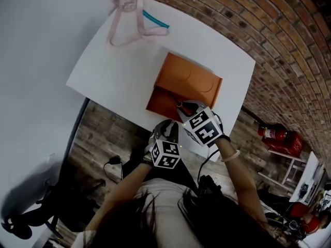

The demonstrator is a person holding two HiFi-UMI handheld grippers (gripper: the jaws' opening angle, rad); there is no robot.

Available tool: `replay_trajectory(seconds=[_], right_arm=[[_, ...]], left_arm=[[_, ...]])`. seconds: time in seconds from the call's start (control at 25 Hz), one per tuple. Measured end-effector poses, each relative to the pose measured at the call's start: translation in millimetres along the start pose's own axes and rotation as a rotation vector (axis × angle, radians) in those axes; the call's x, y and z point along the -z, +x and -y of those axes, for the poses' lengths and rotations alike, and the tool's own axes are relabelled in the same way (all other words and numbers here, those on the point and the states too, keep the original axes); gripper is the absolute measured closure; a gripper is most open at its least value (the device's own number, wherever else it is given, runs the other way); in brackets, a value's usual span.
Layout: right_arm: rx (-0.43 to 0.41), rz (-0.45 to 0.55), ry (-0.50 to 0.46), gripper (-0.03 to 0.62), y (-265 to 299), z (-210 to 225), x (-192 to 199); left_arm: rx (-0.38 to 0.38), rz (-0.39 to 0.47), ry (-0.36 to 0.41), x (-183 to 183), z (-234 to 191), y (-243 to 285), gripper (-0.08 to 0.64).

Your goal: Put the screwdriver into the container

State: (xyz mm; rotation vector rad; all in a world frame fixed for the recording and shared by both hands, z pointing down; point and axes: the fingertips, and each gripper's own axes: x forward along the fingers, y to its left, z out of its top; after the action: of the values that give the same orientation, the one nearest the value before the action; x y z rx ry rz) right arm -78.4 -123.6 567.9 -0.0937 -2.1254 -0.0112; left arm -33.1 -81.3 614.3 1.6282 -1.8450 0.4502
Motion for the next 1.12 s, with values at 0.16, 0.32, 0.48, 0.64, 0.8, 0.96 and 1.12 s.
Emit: replay_trajectory(seconds=[0.16,0.32,0.48,0.64,0.8,0.96,1.12], right_arm=[[-0.022,-0.042,-0.016,0.517,11,-3,4],[-0.036,-0.084,-0.024,0.517,20,-4,9],[-0.051,-0.109,-0.026,0.517,25,-6,11],[-0.064,-0.139,-0.034,0.515,34,-8,13],[-0.069,-0.173,-0.025,0.514,41,-11,16],[-0.072,-0.194,-0.021,0.514,47,-12,18],[-0.071,-0.203,-0.017,0.514,50,-12,17]], left_arm=[[0.004,0.005,0.002,0,0,-1,0.494],[0.008,0.008,0.016,0,2,-1,0.494],[0.007,0.012,0.023,1,3,-1,0.494],[0.004,0.014,0.025,1,3,0,0.494],[0.003,0.016,0.026,2,2,-1,0.494],[0.000,0.016,0.025,1,2,-1,0.494],[-0.004,0.016,0.024,1,1,-1,0.494]])
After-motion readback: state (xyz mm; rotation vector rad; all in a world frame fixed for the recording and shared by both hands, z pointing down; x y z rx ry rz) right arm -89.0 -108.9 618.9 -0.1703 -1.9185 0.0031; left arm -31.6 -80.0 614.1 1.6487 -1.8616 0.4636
